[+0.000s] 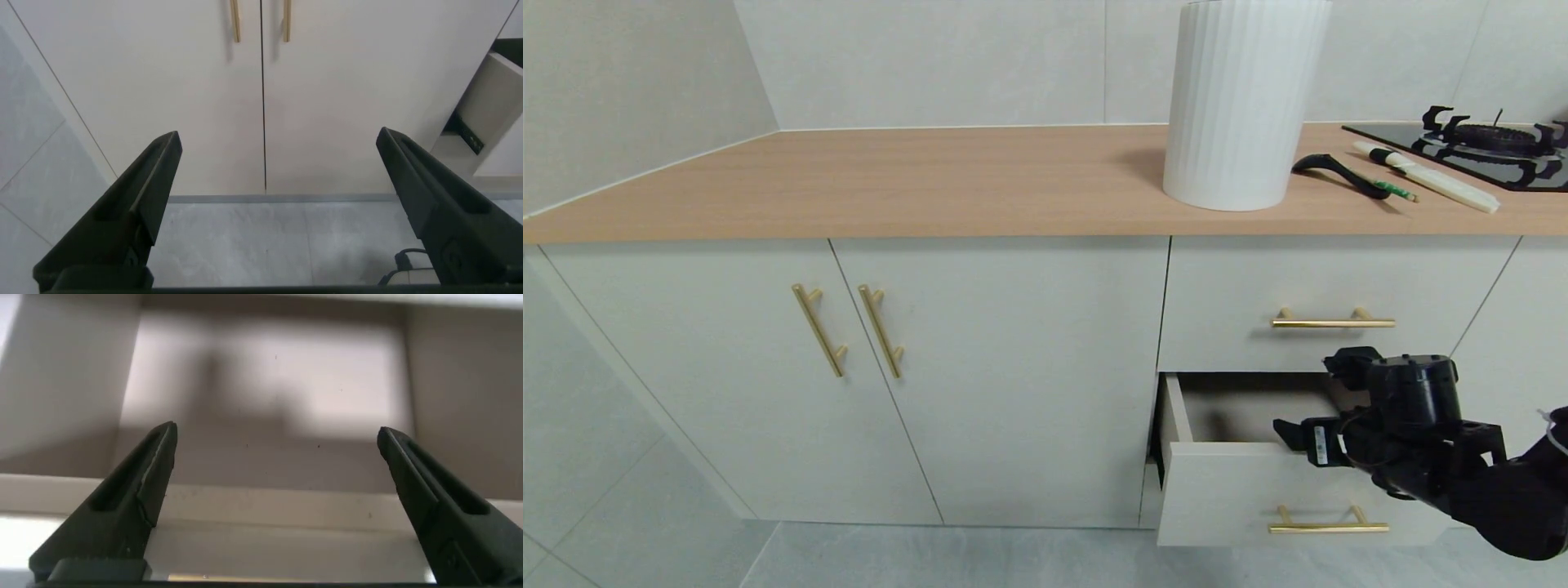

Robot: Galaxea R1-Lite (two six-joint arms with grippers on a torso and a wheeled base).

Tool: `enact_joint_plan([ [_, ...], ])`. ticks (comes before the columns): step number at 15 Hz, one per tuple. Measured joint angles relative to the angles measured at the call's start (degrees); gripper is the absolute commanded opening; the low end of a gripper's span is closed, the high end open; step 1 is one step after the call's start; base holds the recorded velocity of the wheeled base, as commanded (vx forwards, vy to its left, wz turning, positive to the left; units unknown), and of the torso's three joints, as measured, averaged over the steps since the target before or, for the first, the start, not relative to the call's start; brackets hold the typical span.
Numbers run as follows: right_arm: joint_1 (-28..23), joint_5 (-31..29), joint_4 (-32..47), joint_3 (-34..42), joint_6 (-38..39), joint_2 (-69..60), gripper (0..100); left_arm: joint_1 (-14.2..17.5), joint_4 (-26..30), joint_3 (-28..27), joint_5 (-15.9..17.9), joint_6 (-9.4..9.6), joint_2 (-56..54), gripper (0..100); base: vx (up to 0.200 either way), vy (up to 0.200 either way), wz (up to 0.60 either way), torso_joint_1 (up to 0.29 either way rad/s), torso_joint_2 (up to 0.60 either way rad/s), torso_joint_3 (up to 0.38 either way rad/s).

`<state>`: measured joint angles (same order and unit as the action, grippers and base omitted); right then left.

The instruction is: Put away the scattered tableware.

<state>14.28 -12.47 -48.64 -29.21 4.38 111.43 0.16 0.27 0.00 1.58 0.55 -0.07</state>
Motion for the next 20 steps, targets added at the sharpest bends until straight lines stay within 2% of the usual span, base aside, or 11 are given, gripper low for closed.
enact_joint_plan([
  [5,1.38,1.77,15.63,-0.94,-0.44,-6.67,100,0.00,0.00,0.00,0.00,-0.01,0.00,100,0.000,0.000,0.00,0.000,0.00,0.000],
  [9,2.34,2.18,18.87,-1.60,-0.46,-9.75,100,0.00,0.00,0.00,0.00,0.02,0.00,100,0.000,0.000,0.00,0.000,0.00,0.000],
  [14,3.41,2.21,29.45,-2.79,-0.52,-12.73,100,0.00,0.00,0.00,-0.02,-0.01,0.00,100,0.000,0.000,0.00,0.000,0.00,0.000],
  [17,4.71,2.27,34.11,-2.88,-3.23,-15.19,100,-0.02,0.00,0.00,0.00,-0.01,0.00,100,0.000,0.000,0.00,0.000,0.00,0.000],
  [20,6.30,2.29,41.95,-2.79,-4.97,-17.99,100,0.00,0.00,0.00,-0.02,-0.01,0.00,100,0.000,0.000,0.00,0.000,0.00,0.000],
])
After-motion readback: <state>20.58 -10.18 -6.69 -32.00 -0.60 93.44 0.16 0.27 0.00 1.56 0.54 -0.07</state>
